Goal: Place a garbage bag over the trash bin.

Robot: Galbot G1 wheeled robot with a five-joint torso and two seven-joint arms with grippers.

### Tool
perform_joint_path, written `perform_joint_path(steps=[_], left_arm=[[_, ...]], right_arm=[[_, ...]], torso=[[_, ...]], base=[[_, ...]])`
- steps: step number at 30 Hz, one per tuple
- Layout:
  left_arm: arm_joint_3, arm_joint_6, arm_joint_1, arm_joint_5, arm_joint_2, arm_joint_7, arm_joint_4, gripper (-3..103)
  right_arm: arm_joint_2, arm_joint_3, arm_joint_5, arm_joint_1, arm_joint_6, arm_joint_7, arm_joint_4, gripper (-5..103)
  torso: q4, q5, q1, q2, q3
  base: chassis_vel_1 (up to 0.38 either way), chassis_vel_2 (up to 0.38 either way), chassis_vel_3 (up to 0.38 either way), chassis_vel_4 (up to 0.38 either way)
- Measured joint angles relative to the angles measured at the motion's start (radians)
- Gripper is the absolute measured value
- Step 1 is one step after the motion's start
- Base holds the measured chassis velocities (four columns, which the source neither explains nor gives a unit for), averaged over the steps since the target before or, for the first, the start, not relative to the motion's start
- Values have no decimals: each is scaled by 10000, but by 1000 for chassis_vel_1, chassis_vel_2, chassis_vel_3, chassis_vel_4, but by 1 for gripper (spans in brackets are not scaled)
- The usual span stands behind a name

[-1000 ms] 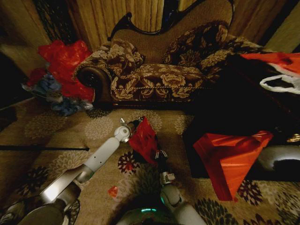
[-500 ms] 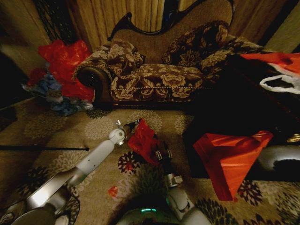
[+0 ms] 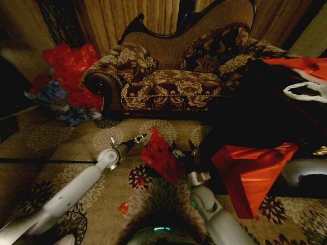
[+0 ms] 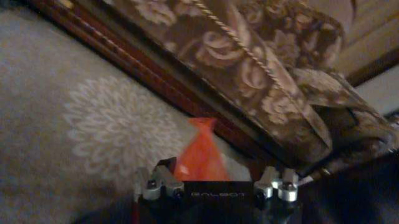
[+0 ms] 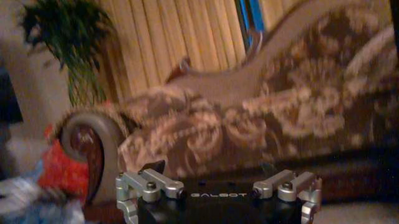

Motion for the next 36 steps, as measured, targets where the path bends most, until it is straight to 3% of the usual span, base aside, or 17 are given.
perform_joint_path(steps=[2, 3, 5, 7, 13, 15, 17, 19, 20, 22, 23, 25, 29, 36], left_arm=[[-353, 338, 222, -448, 639, -534, -1174, 89], [-353, 338, 222, -448, 639, -534, -1174, 89], [-349, 573, 107, -630, 846, -811, -1664, 98], [-164, 797, -172, -775, 714, -1033, -1803, 95], [590, 1260, -753, -696, 228, -1215, -1799, 89], [934, 1692, -915, -479, 87, -1225, -1749, 80], [1134, 2031, -987, -363, 18, -1227, -1746, 72], [1225, 2234, -1011, -288, -1, -1231, -1743, 72], [1332, 2455, -1033, -178, -20, -1229, -1724, 60], [1400, 2569, -1055, -103, -29, -1226, -1707, 60], [1587, 2734, -1115, 111, -94, -1195, -1635, 49], [1647, 2777, -1144, 186, -140, -1189, -1597, 49], [2110, 2928, -1427, 697, -525, -1133, -1189, 28], [2605, 2896, -1657, 1334, -919, -971, -650, 23]], right_arm=[[-251, 52, 1006, 322, -1200, -558, -342, 100], [-251, 52, 1006, 322, -1200, -558, -342, 100], [-358, -29, 1750, 556, -2111, -924, -616, 100], [-361, -149, 2093, 798, -2566, -1113, -952, 100], [-321, -293, 2314, 1354, -3027, -1382, -1563, 100], [-331, -361, 2775, 1701, -3468, -1593, -1810, 103], [-352, -462, 3151, 2004, -3741, -1756, -2028, 100], [-356, -512, 3336, 2131, -3857, -1793, -2102, 100], [-356, -555, 3618, 2289, -4069, -1847, -2150, 99], [-352, -568, 3764, 2363, -4212, -1878, -2168, 97], [-316, -632, 3964, 2514, -4433, -1927, -2223, 99], [-304, -662, 3989, 2568, -4478, -1948, -2252, 100], [-294, -983, 3979, 2906, -4851, -2239, -2476, 100], [-258, -1243, 3772, 3263, -5229, -2268, -2868, 100]], torso=[[2, 12, -1, 1, 0], [2, 12, -1, 1, 0], [5, 2, 0, 0, 0], [4, 7, 0, 0, 0], [-1, 3, 0, 0, 1], [0, 3, 0, 0, 2], [3, 3, 1, 0, 2], [3, 3, 1, 0, 2], [2, 4, 1, 0, 1], [2, 4, 1, 0, 1], [3, 4, 1, 0, 1], [3, 4, 1, 0, 1], [1, 4, 1, -1, 1], [2, 3, 1, -2, 2]], base=[[0, 0, 0, 0], [0, 0, 0, 0], [0, 0, 0, 0], [0, 0, 0, 0], [0, 0, 0, 0], [0, 0, 0, 0], [0, 0, 0, 0], [0, 0, 0, 0], [0, 0, 0, 0], [0, 0, 0, 0], [0, 0, 0, 0], [0, 0, 0, 0], [0, 0, 0, 0], [0, 0, 0, 0]])
